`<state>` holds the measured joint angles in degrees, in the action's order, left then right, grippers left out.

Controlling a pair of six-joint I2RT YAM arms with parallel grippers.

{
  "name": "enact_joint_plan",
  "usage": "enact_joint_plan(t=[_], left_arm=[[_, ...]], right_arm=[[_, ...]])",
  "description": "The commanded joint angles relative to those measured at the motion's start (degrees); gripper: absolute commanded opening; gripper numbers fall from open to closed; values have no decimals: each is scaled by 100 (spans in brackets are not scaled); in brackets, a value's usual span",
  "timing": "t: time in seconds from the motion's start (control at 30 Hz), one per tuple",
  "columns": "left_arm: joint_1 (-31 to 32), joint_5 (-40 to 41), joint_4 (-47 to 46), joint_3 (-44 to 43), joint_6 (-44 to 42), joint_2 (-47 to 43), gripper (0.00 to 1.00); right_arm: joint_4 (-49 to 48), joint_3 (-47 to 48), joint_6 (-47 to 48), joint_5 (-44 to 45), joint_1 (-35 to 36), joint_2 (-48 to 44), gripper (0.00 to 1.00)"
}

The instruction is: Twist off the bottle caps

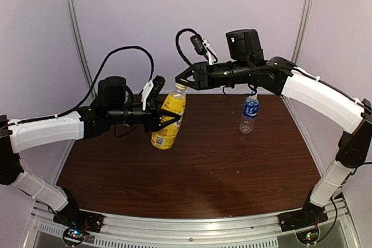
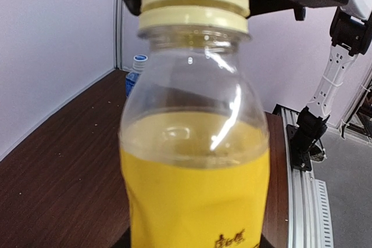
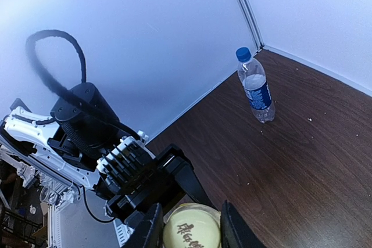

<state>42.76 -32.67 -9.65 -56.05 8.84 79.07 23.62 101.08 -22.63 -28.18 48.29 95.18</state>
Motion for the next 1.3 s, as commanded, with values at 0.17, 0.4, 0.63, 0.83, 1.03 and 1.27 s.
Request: enact_joint_plan(t=[0.17,0.4,0.63,0.83,1.03,1.27], left_arm=[[22,41,-182,-231,-85,-84,32],[22,-131,-230,-226,-78,-77,32],[19,-812,-391,-226,-14,-26,33],[20,-2326,-1077,-215,518,148,37],[17,-2934,-1611,-154,993,258,38],[22,-2613,-1526,-121,923,250,37]], right_arm=[[-304,-248,137,-256,31,-151,34],[-287,-283,467,-692,18,-115,31],[-345,-241,928,-1478,-194,-109,21],[190,40,2294,-2673,-302,-47,22],[1458,732,3587,-3430,-410,337,23],[1345,808,3304,-3149,-524,302,28]])
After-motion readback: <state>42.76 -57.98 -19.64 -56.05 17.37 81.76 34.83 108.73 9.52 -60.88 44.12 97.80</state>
